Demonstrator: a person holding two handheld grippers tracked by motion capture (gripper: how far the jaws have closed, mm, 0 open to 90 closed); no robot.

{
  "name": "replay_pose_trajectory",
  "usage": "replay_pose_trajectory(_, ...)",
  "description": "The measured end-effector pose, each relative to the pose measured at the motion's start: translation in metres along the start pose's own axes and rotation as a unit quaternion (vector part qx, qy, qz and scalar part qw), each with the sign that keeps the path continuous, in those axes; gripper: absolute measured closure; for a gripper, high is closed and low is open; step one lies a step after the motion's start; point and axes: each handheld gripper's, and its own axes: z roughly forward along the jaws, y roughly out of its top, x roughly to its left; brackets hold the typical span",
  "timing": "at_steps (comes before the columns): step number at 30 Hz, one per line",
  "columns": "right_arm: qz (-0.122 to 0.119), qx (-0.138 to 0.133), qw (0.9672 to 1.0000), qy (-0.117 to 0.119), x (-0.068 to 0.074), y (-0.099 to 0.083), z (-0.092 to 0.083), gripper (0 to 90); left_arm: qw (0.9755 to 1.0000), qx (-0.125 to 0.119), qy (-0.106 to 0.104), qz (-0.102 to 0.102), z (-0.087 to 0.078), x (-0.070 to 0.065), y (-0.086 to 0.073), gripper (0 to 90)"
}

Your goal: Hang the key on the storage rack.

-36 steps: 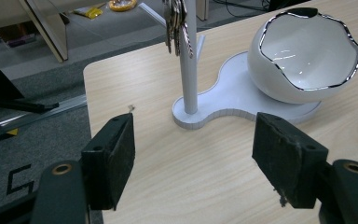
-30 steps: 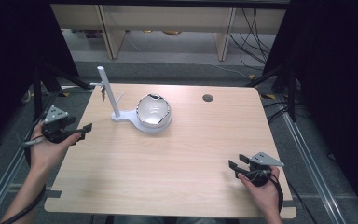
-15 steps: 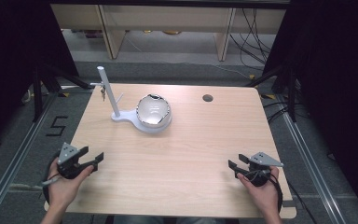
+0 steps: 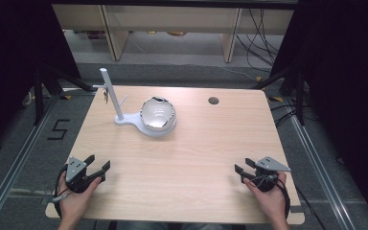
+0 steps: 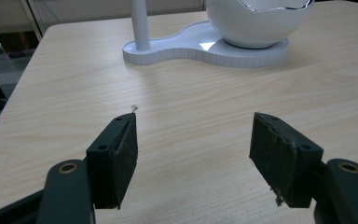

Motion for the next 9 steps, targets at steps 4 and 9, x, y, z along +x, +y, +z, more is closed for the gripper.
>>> replay_pose_trajectory(4,0.020,-0.001,0.9998,-0.007,0.0033,-0.0001,-0.0011,43.8,1.0000,0.001,0.000,-0.001,-0.0008,0.0003,0.0001,30.0)
replay_pose_trajectory(9,-0.024,-0.041,0.9986,-0.021,-0.0011,0.0006,0.0003,41.6,1.0000,0.003,-0.004,-0.003,0.0009,0.0009,0.0004,25.5)
